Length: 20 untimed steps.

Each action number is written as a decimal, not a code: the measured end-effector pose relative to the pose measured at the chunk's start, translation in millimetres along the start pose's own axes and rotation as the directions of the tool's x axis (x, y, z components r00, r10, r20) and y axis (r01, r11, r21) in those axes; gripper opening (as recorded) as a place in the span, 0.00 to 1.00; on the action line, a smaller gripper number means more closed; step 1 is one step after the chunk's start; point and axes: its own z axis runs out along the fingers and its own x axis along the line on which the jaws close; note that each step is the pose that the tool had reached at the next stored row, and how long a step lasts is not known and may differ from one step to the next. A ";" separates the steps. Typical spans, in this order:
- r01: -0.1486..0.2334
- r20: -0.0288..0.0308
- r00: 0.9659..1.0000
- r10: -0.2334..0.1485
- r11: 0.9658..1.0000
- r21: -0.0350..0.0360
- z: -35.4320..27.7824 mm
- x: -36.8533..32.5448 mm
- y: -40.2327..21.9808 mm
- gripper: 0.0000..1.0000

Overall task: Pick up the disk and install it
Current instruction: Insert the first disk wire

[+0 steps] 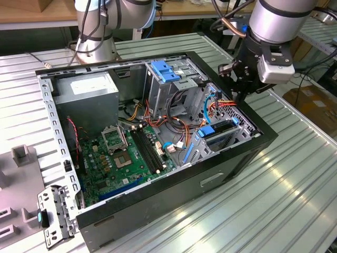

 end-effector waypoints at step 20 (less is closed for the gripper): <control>-0.307 -0.067 0.950 0.304 0.951 -0.044 2.2 -1.3 1.1 0.16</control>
